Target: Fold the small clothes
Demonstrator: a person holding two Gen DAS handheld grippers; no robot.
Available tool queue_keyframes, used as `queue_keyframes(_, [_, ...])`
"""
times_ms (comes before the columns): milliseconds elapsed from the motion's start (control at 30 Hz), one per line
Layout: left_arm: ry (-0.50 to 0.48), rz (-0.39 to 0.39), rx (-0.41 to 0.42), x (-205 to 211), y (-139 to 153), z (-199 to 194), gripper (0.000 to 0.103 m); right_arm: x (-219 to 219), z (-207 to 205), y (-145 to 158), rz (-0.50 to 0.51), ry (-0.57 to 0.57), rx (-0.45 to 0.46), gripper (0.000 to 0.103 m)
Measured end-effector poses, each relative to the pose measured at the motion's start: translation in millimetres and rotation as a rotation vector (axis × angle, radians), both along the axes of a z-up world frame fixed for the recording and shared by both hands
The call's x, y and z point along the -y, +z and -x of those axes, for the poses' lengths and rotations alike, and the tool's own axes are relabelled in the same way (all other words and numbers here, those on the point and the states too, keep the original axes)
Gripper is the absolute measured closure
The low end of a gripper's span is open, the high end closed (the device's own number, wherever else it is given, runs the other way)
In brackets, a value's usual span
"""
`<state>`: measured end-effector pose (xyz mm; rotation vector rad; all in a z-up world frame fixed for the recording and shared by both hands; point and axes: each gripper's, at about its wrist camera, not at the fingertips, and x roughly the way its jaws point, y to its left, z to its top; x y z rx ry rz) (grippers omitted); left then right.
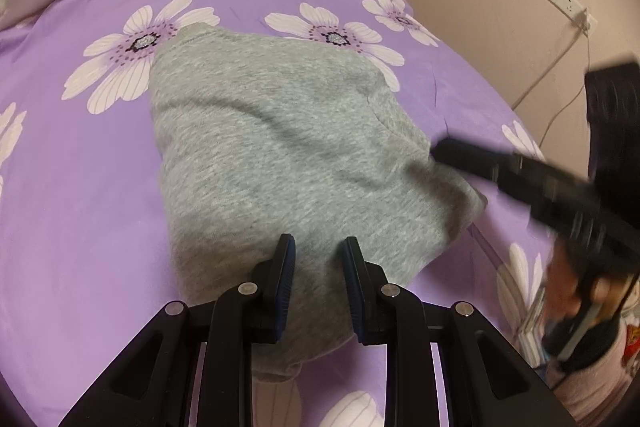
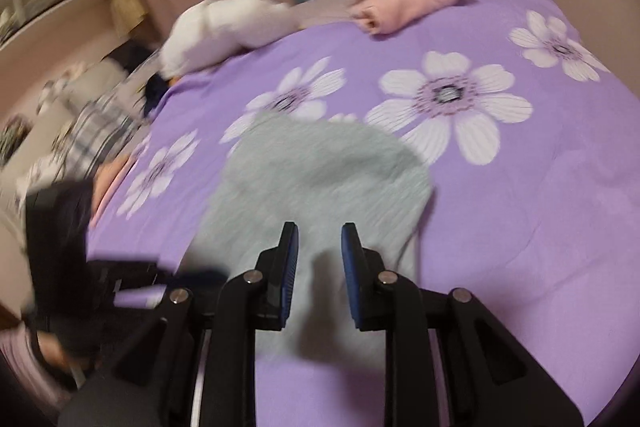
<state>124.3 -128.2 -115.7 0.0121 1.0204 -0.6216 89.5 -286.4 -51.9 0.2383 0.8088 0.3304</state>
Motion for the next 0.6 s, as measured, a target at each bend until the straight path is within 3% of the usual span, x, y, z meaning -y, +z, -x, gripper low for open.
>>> queue_keyframes(167, [-0.001, 0.013, 0.004, -2.3, -1.3, 2.0, 0.078, -3.7, 3.8, -43.5, 0.025, 0.014, -0.089, 0.086])
queue_keyframes(400, [0.012, 0.029, 0.056, -6.2, 21.6, 3.7, 0.077, -1.1, 14.7, -40.6, -0.018, 0.003, -0.050, 0.083])
queue_keyframes(600, [0.086, 0.028, 0.098, -13.2, 38.4, -33.4, 0.077, 3.9, 18.8, -41.5, -0.108, -0.029, -0.034, 0.079])
